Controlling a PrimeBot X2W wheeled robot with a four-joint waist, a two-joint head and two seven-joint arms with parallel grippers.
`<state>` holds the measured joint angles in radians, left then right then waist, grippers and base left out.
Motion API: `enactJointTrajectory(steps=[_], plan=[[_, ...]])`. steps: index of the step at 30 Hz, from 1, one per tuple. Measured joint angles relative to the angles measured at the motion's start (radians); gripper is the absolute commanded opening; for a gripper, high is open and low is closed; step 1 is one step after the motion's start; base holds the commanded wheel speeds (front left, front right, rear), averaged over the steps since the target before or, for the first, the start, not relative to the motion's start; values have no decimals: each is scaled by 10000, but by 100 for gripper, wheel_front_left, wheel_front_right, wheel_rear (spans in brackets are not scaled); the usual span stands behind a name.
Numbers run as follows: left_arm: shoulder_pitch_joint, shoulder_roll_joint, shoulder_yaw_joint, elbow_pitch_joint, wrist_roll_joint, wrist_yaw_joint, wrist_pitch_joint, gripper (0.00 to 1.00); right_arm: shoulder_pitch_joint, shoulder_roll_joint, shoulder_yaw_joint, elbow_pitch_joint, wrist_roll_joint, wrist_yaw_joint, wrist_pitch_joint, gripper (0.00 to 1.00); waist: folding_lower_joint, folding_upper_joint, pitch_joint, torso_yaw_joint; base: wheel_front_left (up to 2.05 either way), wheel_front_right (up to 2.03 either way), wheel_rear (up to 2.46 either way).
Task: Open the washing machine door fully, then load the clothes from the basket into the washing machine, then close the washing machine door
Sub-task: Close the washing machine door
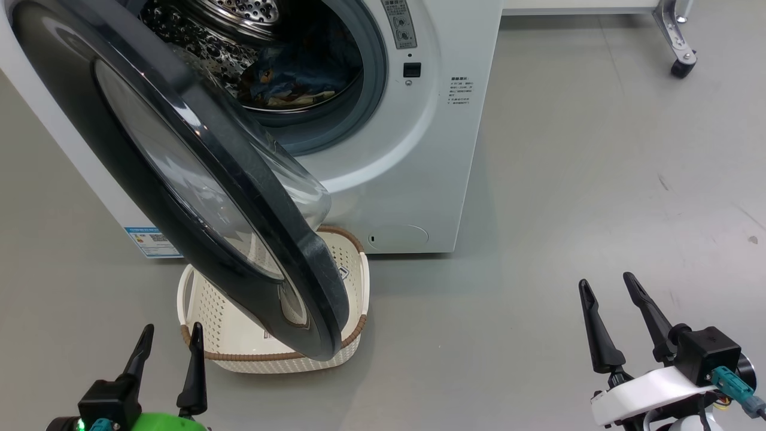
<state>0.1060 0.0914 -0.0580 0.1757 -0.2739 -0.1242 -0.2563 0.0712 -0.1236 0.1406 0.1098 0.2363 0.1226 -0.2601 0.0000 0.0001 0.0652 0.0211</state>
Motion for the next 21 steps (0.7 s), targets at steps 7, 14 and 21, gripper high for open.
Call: enactJointTrajectory(steps=[7,14,21], plan=[[0,-96,261,-232,84,0,0,100,-2,4,0,2,-67,0,0,100,0,0,-40,86,0,0,0],[2,-159,453,-282,104,0,0,100,-5,0,79,56,-98,0,0,100,0,0,-235,67,0,0,0],[10,-228,514,-316,184,0,0,100,-4,-13,127,59,-98,0,0,100,0,0,-374,23,0,0,0]])
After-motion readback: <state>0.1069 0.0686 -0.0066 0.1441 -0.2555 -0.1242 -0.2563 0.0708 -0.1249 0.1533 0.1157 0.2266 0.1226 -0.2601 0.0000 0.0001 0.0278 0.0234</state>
